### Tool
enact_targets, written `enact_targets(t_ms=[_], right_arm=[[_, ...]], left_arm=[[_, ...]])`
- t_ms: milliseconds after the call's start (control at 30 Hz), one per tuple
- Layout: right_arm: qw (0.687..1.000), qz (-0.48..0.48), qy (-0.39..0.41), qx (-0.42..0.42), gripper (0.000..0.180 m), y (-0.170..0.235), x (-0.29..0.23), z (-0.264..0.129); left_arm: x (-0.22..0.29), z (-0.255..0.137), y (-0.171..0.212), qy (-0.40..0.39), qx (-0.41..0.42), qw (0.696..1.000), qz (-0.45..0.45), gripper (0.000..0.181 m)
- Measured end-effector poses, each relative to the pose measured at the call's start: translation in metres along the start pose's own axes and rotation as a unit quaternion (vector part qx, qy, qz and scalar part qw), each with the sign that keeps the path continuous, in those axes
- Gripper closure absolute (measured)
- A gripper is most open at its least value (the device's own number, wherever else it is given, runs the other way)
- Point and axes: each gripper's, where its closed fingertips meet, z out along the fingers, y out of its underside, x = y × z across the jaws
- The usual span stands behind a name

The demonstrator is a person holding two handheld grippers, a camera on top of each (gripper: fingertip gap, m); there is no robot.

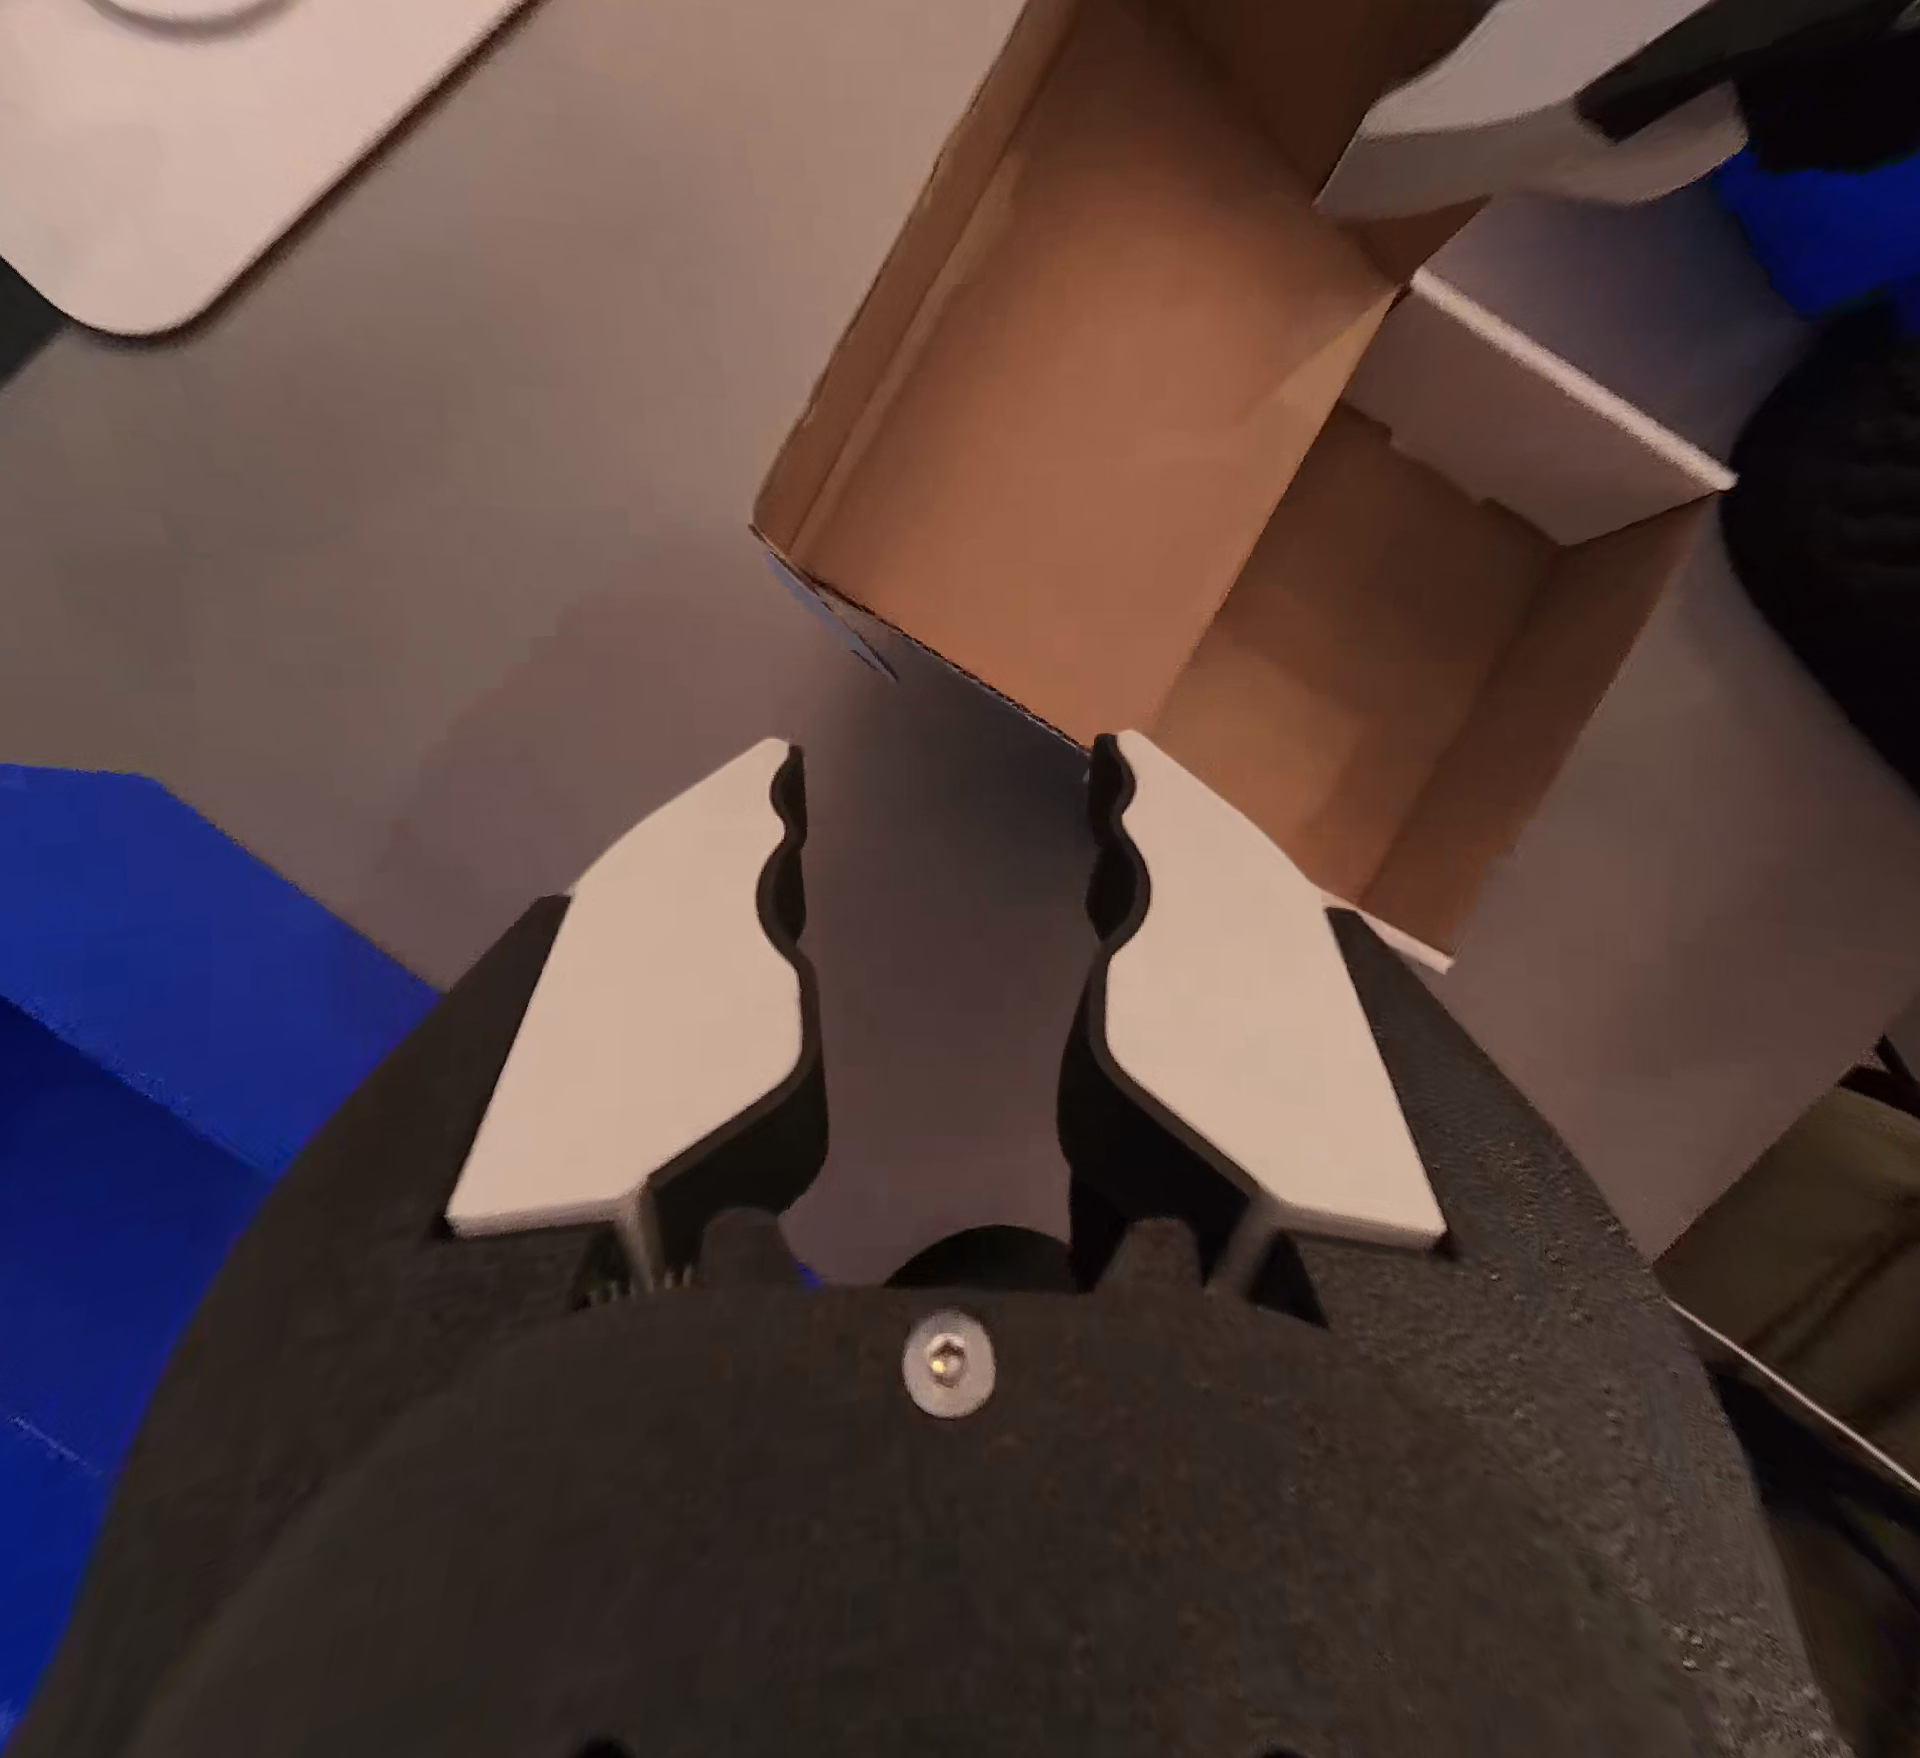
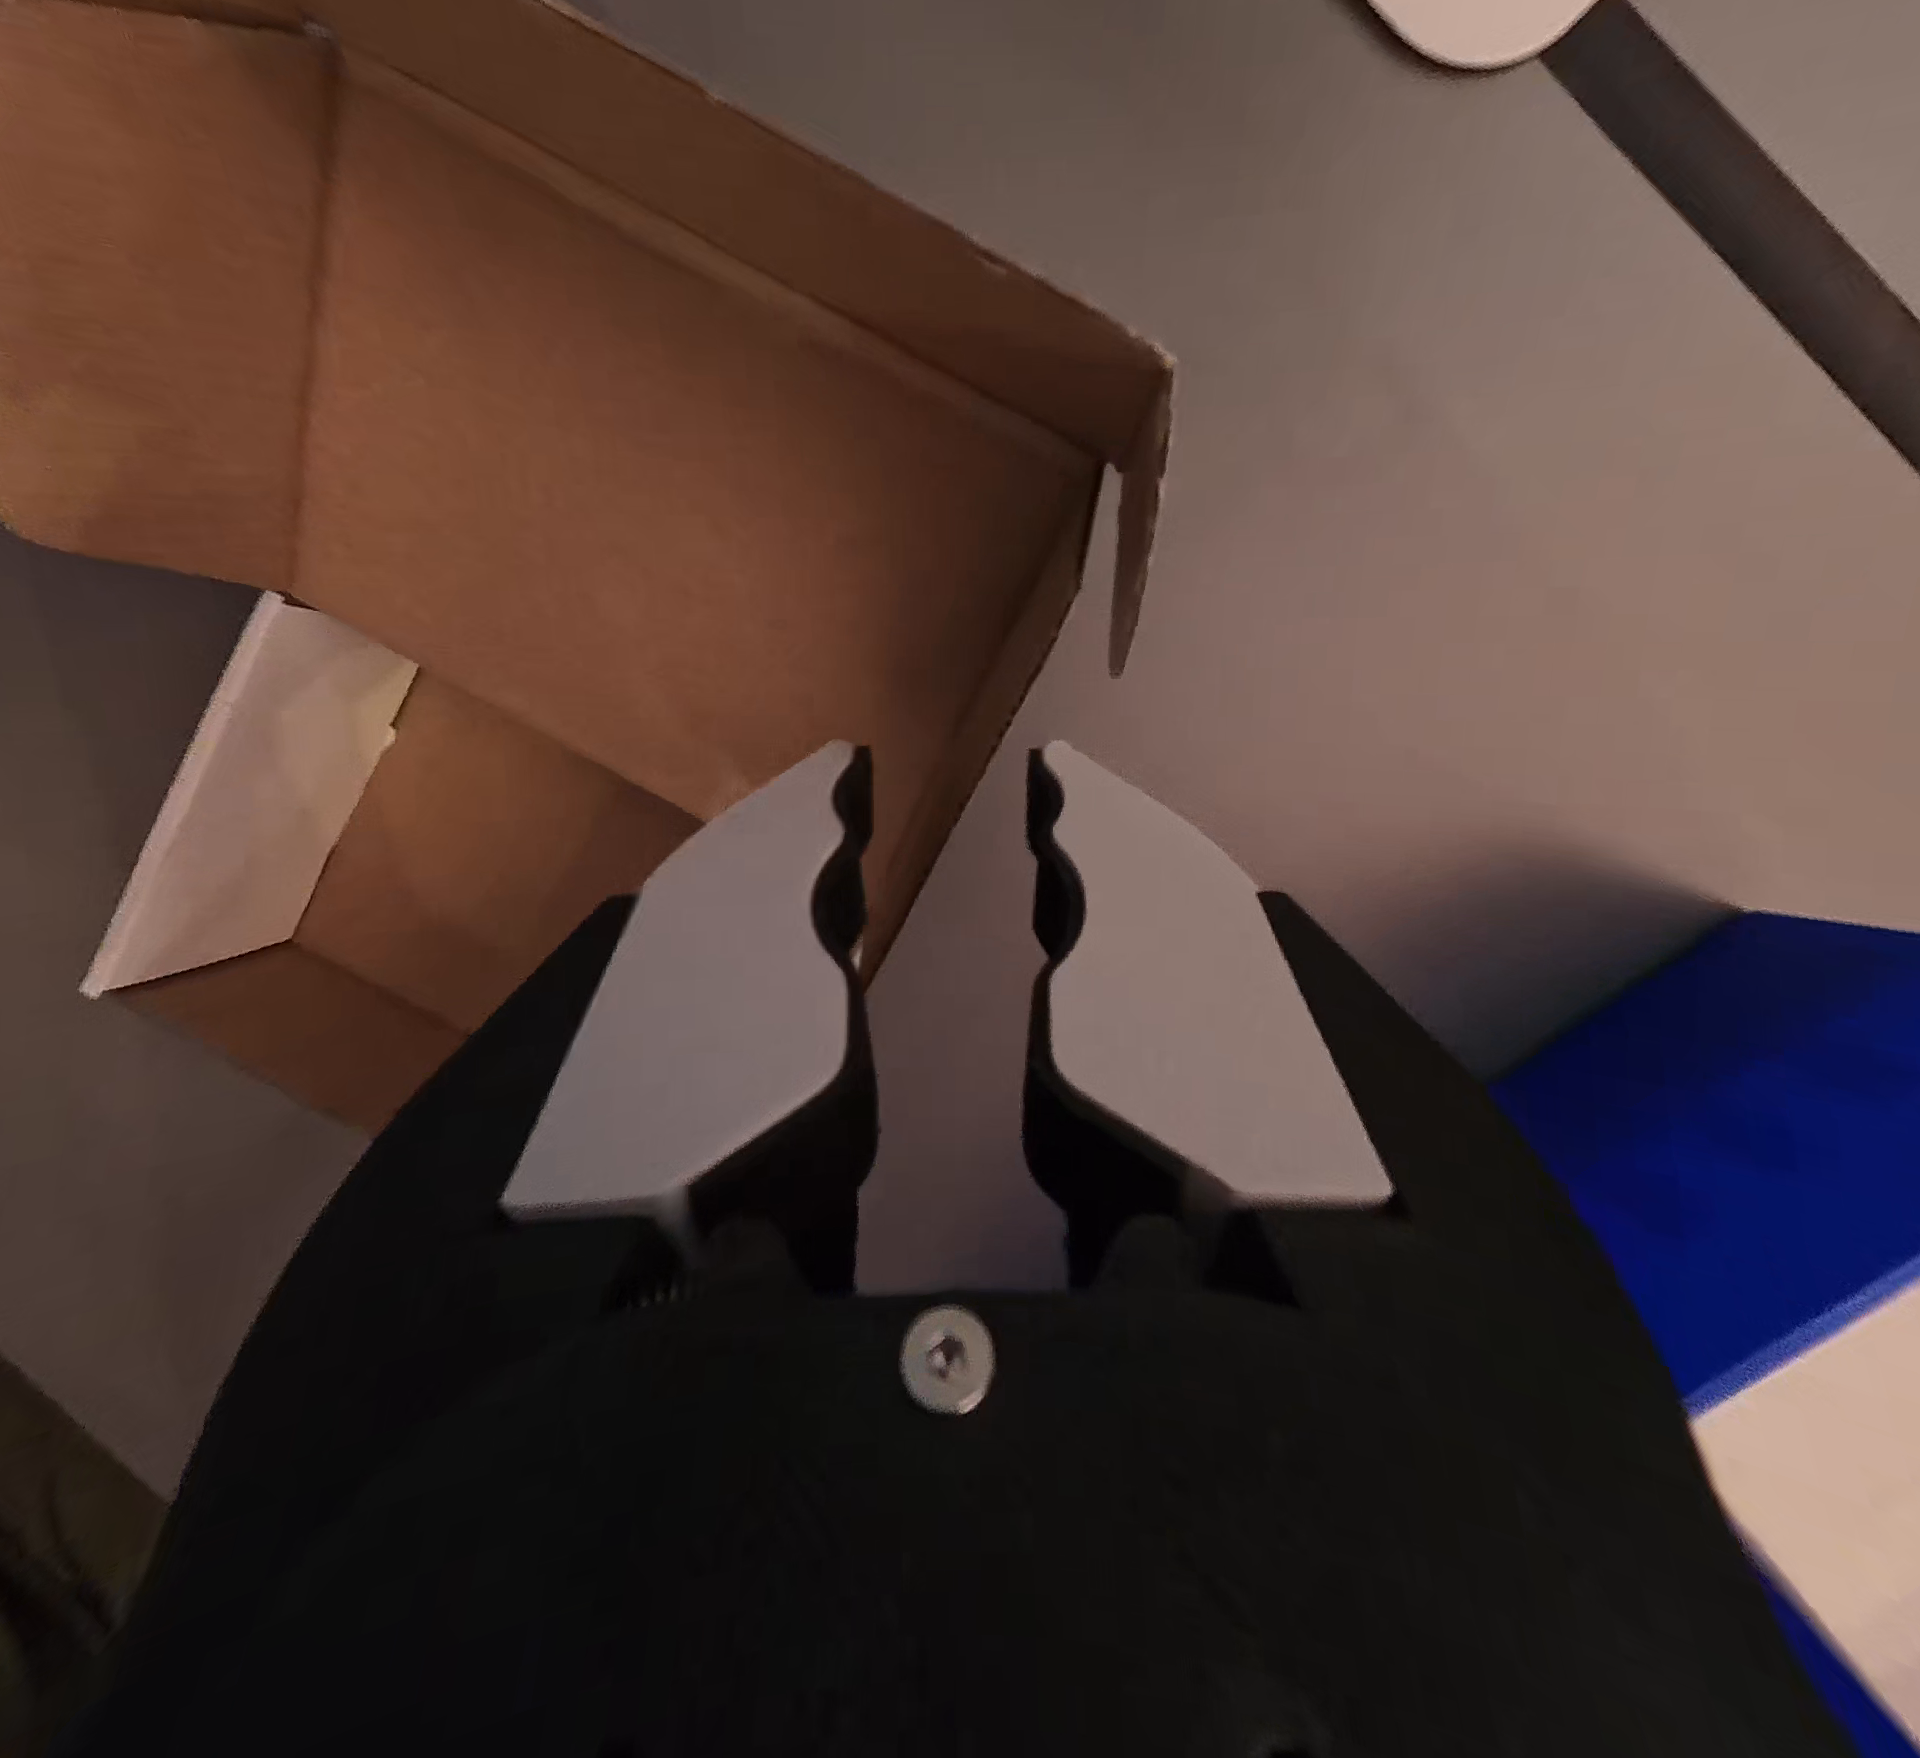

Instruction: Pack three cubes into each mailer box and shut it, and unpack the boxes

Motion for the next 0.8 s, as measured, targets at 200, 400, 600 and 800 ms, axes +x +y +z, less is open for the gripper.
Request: enact_targets(t_ms=[200, 400, 600, 800], right_arm=[[0.999, 0.017, -0.014, -0.030, 0.171, 0.010, -0.004, 0.000], [0.998, 0.048, -0.019, -0.020, 0.174, 0.005, -0.007, 0.000], [0.998, 0.063, -0.005, -0.012, 0.175, 0.001, -0.005, 0.003], [0.998, 0.061, -0.019, 0.011, 0.173, -0.009, -0.014, 0.006]], left_arm=[[0.009, 0.021, 0.008, 0.023, -0.040, 0.999, -0.003, 0.135], [0.013, 0.030, 0.011, 0.041, -0.055, 0.998, -0.012, 0.137], [0.007, 0.034, 0.013, 0.048, -0.064, 0.997, -0.018, 0.140], [-0.021, 0.032, 0.005, -0.013, -0.042, 0.999, -0.026, 0.155]])
